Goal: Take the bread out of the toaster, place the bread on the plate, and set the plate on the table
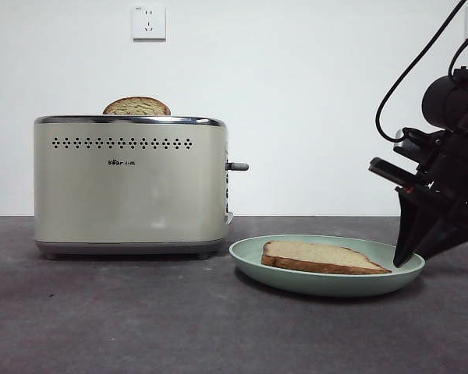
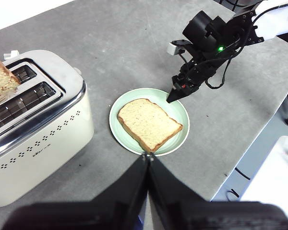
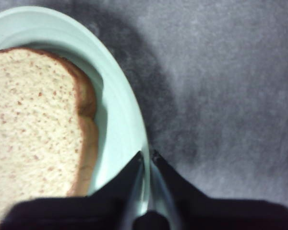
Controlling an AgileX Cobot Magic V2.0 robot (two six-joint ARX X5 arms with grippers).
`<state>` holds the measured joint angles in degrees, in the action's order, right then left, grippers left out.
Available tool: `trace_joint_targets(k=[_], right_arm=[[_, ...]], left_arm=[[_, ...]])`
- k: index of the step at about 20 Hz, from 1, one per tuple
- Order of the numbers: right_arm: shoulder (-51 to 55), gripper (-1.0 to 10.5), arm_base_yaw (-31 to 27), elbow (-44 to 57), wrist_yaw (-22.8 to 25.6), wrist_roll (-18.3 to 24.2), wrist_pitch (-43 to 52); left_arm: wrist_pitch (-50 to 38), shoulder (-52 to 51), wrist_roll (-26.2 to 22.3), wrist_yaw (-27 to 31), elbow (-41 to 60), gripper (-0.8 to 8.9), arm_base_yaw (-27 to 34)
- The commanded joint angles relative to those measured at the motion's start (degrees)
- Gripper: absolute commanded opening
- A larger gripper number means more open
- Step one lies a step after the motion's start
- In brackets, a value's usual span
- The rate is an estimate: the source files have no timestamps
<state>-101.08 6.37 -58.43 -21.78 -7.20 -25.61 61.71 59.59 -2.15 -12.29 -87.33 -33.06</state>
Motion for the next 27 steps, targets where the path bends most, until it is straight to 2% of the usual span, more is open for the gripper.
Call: trace_joint_targets(k=[1,5,8,12,15,19,22,27], right_arm=[[0.3,4.0,0.0,0.4,0.7,1.3,-0.2],[8.1,4.1,0.0,0.4,0.8,2.3,-3.3],[17.6,4.1,0.2,0.4,0.0,4.1,-10.2],[33.0,4.1,3.3,0.4,-7.1,7.8,-24.2],[44.0,3.9,8.3,0.4,-8.2,9.2,-32.8],[54.9,-0.2,13.3,0.4,-8.2,9.2,-37.0],[58.4,-0.1,14.1,0.4,-8.2,9.4,-37.2],[58.2,-0.1,14.1,0.4,-8.0,9.3,-38.3]], left_arm=[[-0.3,-0.2,-0.8,0.2,-0.2,-0.08,0.0],[-0.3,-0.2,-0.9,0.2,-0.2,-0.08,0.0],[-0.3,-0.2,-0.9,0.2,-0.2,-0.08,0.0],[-0.3,-0.2,-0.9,0.2,-0.2,-0.08,0.0],[0.5,-0.2,-0.9,0.2,-0.2,-0.08,0.0],[2.3,-0.2,-0.9,0.2,-0.2,-0.08,0.0],[2.4,-0.2,-0.9,0.1,-0.2,-0.08,0.0],[2.4,-0.2,-0.9,0.2,-0.2,-0.08,0.0]])
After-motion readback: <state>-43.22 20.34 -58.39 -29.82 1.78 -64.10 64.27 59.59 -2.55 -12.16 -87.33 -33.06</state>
